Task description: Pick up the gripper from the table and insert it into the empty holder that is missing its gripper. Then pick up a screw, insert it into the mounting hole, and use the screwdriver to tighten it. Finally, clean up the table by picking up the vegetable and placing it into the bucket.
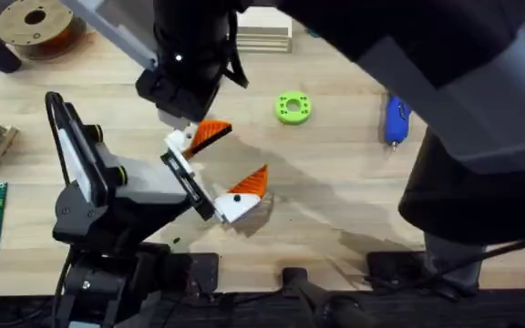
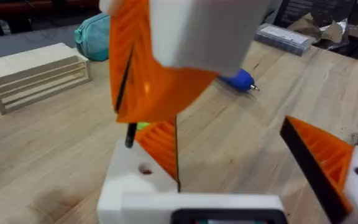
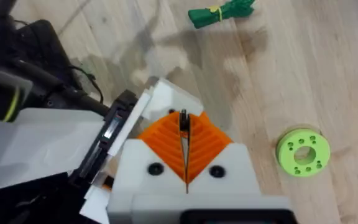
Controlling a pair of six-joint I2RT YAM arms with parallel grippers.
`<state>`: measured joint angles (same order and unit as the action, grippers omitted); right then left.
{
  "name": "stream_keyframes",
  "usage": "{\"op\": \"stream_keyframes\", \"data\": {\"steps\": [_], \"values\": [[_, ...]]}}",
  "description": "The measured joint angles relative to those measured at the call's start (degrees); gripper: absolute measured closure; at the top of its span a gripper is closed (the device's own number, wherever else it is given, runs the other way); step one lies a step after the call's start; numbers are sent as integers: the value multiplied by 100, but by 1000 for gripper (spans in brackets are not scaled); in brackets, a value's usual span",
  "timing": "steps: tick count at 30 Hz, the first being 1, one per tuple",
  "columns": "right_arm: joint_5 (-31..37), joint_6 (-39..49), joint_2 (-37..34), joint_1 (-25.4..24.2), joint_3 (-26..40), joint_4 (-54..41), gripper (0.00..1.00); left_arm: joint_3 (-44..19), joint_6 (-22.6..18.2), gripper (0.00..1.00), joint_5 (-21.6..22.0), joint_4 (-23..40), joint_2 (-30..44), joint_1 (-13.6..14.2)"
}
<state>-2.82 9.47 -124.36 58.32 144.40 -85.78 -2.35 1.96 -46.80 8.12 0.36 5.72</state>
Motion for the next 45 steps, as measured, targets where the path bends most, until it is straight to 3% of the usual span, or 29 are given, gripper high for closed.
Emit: {"op": "stream_keyframes", "data": {"steps": [45], "values": [[1,0,0,140,0,-109,993,0,0,15,-1,0,0,0]]}}
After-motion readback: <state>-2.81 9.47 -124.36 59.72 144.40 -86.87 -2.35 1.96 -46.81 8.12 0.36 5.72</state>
